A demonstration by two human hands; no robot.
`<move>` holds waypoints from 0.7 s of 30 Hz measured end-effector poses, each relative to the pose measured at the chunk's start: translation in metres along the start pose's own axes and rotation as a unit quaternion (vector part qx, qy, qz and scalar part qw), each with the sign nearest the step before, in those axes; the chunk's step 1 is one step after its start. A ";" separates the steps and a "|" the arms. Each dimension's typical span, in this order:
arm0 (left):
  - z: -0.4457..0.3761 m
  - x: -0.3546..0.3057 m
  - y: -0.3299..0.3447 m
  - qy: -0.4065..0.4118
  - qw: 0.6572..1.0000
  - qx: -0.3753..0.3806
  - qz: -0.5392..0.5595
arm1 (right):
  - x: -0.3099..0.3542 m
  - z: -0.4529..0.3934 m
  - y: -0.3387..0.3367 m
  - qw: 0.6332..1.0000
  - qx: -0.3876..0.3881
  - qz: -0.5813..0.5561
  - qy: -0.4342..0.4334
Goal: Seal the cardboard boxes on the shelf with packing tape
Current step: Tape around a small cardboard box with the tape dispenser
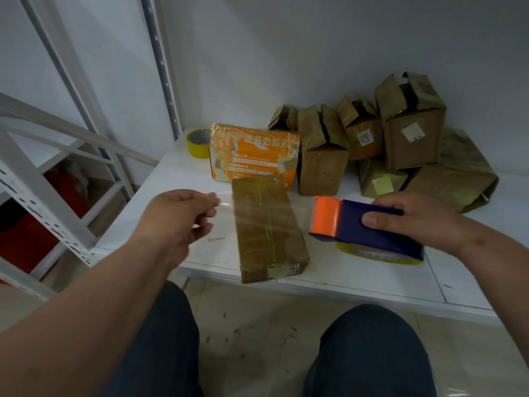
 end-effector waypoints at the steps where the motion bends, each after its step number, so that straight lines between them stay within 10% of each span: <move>1: -0.002 0.005 -0.007 -0.006 1.000 -0.004 0.001 | -0.006 0.000 -0.006 1.000 -0.005 0.005 0.014; 21: 0.001 0.101 0.024 -0.096 0.993 -0.044 -0.045 | -0.038 -0.048 0.006 0.937 0.089 0.304 0.147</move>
Point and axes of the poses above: each hand's wrist, its own z-axis away from the middle knuckle, its own y-axis out of the palm, x = y × z, the point moved 10 cm from there along -z, towards the middle knuckle, and after that the axes turned 13 degrees about -z, right-handed, at the moved point
